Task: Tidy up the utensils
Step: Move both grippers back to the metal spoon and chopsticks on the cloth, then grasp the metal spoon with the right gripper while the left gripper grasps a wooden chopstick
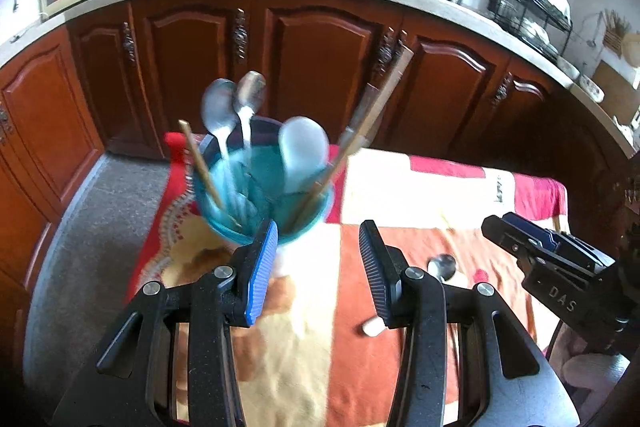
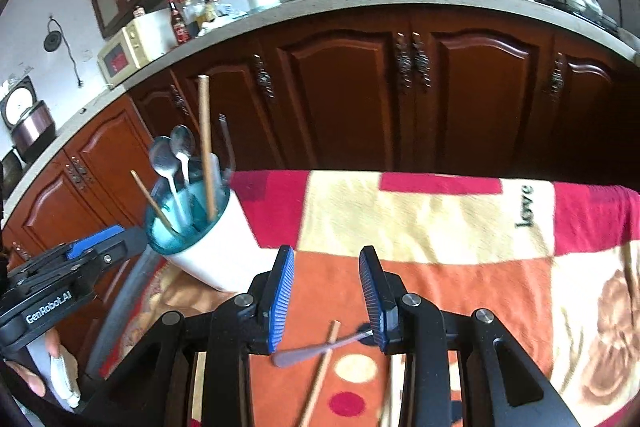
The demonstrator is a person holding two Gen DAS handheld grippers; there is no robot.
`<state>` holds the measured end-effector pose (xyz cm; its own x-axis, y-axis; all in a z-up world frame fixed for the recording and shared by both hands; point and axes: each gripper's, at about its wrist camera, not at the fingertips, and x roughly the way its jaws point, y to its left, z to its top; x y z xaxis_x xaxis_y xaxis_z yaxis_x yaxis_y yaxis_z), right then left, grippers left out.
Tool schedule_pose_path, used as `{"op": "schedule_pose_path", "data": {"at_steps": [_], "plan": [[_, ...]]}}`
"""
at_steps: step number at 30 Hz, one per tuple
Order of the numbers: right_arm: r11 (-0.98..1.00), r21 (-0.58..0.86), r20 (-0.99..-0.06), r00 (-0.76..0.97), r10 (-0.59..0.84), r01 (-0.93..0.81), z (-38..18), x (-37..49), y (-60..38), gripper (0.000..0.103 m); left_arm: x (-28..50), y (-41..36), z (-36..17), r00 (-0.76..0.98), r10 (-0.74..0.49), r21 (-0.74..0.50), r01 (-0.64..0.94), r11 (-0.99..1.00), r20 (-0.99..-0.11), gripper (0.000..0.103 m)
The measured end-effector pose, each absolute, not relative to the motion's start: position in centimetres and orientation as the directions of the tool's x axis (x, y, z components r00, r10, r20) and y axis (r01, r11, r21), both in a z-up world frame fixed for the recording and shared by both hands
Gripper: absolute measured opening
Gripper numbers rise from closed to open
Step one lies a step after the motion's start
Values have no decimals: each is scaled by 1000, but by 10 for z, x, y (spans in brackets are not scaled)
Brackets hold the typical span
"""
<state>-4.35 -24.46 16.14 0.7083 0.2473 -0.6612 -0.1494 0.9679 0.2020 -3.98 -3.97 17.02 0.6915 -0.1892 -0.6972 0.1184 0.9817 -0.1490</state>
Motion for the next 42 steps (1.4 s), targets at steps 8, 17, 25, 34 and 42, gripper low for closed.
{"op": "schedule_pose_path", "data": {"at_steps": [8,17,25,34,42], "plan": [[979,188,-699,690,188,-76,143,-57,-281,32,-46,-82,154,654,-243,-148,198,969,-717,42],[984,178,-745,652,142,-11,115,-65,-321,38,-45,-118,127,582,-287,-139,286,948,-761,42],[962,273,-787,571,233,-17,77,-64,-339,35,-34,-136,91,501,-296,-140,326,935,-814,42],[911,411,-776,520,358,-13,47,-22,-332,32,-25,-134,69,451,-303,-149,345,927,-840,42],[906,418,-790,466,398,-65,26,9,-313,19,-34,-129,59,383,-341,-183,391,902,-858,42]]}}
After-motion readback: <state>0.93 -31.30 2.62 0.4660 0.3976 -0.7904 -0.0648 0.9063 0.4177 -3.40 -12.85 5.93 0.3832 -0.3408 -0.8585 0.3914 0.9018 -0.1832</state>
